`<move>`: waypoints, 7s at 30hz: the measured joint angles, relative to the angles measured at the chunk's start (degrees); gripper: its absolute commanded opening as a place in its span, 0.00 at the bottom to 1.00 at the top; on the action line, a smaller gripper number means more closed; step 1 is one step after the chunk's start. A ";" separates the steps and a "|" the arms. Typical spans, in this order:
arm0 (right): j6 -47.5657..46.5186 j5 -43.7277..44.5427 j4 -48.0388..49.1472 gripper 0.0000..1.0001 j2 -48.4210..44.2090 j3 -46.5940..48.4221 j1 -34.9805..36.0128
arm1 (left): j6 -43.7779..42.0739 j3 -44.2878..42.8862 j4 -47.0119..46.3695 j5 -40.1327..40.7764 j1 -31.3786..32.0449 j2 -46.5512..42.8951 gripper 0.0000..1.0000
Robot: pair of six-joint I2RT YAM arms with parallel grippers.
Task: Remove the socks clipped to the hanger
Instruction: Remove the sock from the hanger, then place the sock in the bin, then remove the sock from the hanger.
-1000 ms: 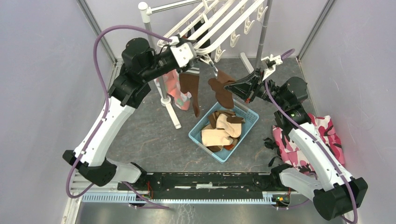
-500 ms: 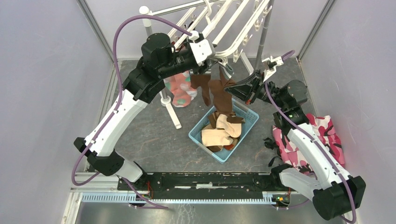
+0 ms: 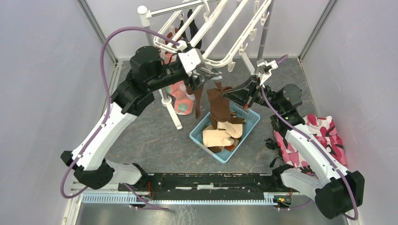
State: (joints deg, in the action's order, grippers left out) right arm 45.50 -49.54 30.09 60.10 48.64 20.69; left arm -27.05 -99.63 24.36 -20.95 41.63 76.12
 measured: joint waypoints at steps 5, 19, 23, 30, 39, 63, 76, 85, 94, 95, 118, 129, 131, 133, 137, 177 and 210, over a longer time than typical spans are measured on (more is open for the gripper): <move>0.37 0.00 0.50 0.00 0.42 0.00 0.00 | -0.02 2.97 0.04 1.55 0.02 -4.61 0.87; 0.31 -1.49 0.90 0.00 0.39 -0.44 0.00 | 18.43 21.22 -1.46 2.67 -3.15 -16.83 1.00; 0.28 -1.46 1.07 0.00 0.39 -1.40 0.35 | 29.44 21.46 -5.73 2.82 -5.22 -14.53 1.00; -1.81 0.46 0.94 0.00 2.36 -1.60 4.35 | 40.26 18.95 -9.60 4.48 -5.57 -10.16 0.99; -3.37 3.54 0.66 0.00 5.73 -1.57 9.31 | 41.68 21.42 -10.86 7.91 -5.57 -11.67 0.96; 15.37 -6.54 25.75 0.01 4.44 -6.73 9.49 | 50.71 42.97 -21.77 -24.35 -9.68 -22.49 0.94; 10.73 -6.95 19.58 0.35 4.26 -6.64 11.19 | 57.07 45.77 -28.06 -27.76 -10.01 -22.45 0.04; -5.73 8.87 -3.52 0.63 2.56 3.30 13.20 | 55.63 45.77 -26.99 -27.67 -10.05 -22.45 0.02; -11.63 19.06 -3.17 0.68 4.81 6.21 15.19 | 55.56 45.81 -27.85 -29.90 -10.05 -22.43 0.02; -11.02 19.12 -2.12 0.68 5.99 6.19 15.17 | 55.58 45.81 -27.93 -30.58 -10.03 -22.45 0.02; 12.31 19.41 38.16 0.58 21.81 6.54 14.67 | 56.98 45.99 -29.44 -37.66 -10.03 -23.56 0.02; 16.70 23.39 43.58 0.58 24.35 7.91 14.88 | 56.81 46.16 -28.83 -35.74 -9.40 -23.12 0.02; 17.18 24.04 43.80 0.56 24.50 7.89 14.95 | 56.30 46.21 -28.68 -35.43 -9.01 -22.95 0.02; 17.68 24.65 44.65 0.53 24.90 7.91 14.95 | 55.93 46.25 -28.30 -34.91 -8.79 -22.82 0.02; 18.95 26.18 46.31 0.42 26.25 7.98 15.06 | 54.58 46.53 -27.10 -34.53 -8.61 -22.69 0.02; 14.21 17.42 33.59 0.11 20.55 9.79 9.14 | 18.80 33.99 -12.07 -20.72 2.10 3.58 0.02; 8.24 15.89 25.29 0.28 13.53 6.29 7.32 | 4.90 37.59 11.65 -24.57 -24.20 -13.07 1.00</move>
State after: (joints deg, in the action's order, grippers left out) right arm 53.74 -33.65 55.37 73.63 54.94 28.01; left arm -22.15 -62.04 36.01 -45.52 17.43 63.05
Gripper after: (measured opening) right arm 0.300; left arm 0.994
